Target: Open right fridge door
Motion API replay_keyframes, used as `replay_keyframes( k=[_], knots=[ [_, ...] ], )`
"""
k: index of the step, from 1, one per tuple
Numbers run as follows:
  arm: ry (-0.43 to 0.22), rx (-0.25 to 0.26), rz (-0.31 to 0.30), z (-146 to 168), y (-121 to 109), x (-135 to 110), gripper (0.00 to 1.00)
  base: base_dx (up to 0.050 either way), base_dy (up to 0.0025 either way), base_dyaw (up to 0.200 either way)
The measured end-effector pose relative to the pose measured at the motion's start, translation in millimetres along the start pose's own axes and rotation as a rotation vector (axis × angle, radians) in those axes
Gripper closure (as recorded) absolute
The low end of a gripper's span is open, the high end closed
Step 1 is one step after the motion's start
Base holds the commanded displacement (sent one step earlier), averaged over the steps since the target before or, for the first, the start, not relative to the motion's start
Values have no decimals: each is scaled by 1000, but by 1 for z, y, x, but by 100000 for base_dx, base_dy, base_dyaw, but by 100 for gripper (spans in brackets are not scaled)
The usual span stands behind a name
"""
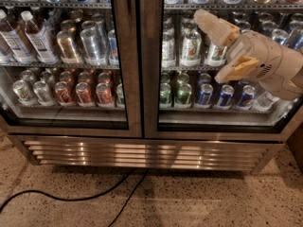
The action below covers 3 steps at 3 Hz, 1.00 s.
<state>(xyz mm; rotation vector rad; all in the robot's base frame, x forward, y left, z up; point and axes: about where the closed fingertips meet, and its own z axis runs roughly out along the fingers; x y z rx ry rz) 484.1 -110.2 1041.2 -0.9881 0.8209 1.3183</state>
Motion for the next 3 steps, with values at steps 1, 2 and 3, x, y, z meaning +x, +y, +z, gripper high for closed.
replay_keyframes(
  k=[1, 2, 3],
  knots=[
    [166, 52, -13, 4, -3, 8, 0, 0, 0, 0],
    [335, 104, -27, 3, -6, 16, 0, 0, 0, 0],
    [335, 103, -27, 3, -6, 16, 0, 0, 0, 0]
  ],
)
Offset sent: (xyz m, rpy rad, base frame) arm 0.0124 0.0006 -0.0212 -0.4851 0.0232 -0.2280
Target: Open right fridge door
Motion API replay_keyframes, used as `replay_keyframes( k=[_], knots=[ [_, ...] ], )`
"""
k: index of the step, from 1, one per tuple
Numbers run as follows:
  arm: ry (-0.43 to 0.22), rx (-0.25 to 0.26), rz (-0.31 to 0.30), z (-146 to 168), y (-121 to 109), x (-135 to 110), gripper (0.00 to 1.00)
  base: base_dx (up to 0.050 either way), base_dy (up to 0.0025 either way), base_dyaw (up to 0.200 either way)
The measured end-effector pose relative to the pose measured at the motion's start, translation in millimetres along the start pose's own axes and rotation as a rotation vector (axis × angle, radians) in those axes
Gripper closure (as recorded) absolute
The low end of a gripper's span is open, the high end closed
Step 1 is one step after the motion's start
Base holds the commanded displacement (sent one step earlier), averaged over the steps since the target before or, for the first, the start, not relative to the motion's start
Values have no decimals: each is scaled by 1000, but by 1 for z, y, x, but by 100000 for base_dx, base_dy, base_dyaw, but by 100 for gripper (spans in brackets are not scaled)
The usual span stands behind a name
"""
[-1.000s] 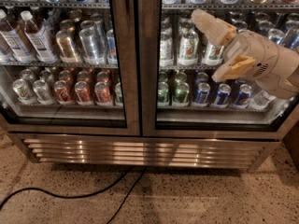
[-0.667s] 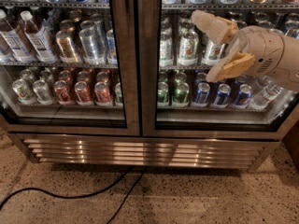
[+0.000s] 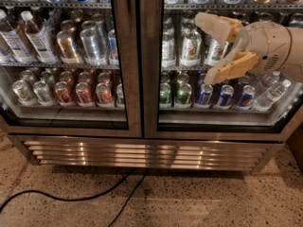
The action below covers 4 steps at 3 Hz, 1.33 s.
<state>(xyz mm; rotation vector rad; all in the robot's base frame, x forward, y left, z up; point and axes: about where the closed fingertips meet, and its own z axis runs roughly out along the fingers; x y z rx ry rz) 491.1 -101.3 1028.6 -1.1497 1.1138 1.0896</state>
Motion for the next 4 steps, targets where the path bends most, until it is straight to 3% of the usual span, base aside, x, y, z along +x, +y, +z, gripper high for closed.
replay_keyframes(
  k=[1, 2, 3, 4],
  knots=[
    [-33, -10, -25, 2, 24, 1, 0, 0, 0, 0],
    [-73, 33, -85, -10, 81, 14, 0, 0, 0, 0],
    [-70, 38, -87, -12, 83, 16, 0, 0, 0, 0],
    [43, 55, -75, -4, 67, 11, 0, 0, 0, 0]
  ],
)
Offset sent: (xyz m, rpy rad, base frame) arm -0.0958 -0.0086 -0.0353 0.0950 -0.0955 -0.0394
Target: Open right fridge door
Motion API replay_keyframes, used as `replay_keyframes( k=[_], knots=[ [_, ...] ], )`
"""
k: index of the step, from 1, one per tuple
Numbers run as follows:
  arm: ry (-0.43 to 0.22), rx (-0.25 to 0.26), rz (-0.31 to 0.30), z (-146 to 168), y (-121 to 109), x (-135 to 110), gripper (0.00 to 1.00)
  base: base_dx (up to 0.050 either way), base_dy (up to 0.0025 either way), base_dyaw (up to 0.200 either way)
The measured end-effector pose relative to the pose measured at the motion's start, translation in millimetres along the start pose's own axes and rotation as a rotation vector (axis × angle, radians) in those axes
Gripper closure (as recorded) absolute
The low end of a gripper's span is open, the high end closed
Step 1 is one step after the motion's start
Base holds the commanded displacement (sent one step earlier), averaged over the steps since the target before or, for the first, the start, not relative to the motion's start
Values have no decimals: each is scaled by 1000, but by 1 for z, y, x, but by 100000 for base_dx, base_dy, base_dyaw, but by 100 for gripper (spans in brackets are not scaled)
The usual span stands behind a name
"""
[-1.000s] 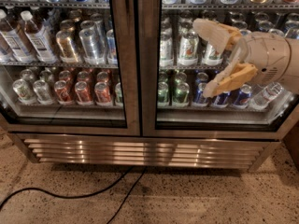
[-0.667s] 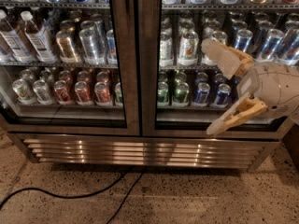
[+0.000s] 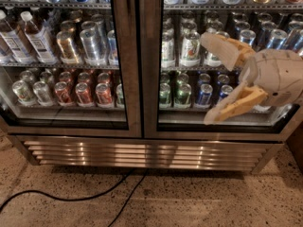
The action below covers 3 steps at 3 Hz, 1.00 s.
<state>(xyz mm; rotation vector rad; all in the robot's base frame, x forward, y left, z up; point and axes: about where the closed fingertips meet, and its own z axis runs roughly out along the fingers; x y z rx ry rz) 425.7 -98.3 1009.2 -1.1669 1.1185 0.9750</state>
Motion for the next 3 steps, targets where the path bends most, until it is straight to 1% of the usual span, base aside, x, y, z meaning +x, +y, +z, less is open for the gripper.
replay_keyframes(
  k=[1, 2, 3],
  knots=[
    [204, 21, 4, 15, -21, -2, 0, 0, 0, 0],
    [321, 30, 6, 22, -32, -3, 0, 0, 0, 0],
    [328, 27, 9, 24, -32, -1, 0, 0, 0, 0]
  ],
)
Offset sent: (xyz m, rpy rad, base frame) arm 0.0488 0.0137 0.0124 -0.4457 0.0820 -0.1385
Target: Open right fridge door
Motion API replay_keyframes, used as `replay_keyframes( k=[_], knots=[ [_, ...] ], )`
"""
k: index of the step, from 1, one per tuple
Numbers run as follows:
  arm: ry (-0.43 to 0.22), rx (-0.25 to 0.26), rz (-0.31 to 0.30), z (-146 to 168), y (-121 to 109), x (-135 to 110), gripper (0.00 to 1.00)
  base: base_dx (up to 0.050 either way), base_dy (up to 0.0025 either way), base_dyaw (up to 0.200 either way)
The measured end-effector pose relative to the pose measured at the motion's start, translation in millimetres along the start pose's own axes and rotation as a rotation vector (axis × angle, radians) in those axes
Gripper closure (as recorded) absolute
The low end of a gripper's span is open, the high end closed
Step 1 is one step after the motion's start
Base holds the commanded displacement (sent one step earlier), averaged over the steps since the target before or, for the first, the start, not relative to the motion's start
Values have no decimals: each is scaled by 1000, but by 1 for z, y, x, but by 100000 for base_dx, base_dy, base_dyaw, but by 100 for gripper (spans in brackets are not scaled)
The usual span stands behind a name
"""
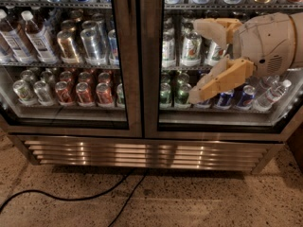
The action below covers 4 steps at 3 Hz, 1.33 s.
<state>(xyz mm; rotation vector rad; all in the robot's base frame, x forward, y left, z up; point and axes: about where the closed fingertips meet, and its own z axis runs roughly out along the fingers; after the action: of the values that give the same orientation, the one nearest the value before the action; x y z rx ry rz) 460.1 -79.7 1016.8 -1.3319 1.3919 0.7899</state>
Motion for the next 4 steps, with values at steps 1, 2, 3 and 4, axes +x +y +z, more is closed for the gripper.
replay_keyframes(
  k=[1, 2, 3, 4],
  knots=[
    [-157, -45, 30, 9, -4, 2, 0, 0, 0, 0],
    [-292, -83, 72, 12, -10, 7, 0, 0, 0, 0],
    [-344, -34, 115, 14, -41, 3, 0, 0, 0, 0],
    [-344, -34, 115, 14, -41, 3, 0, 0, 0, 0]
  ],
)
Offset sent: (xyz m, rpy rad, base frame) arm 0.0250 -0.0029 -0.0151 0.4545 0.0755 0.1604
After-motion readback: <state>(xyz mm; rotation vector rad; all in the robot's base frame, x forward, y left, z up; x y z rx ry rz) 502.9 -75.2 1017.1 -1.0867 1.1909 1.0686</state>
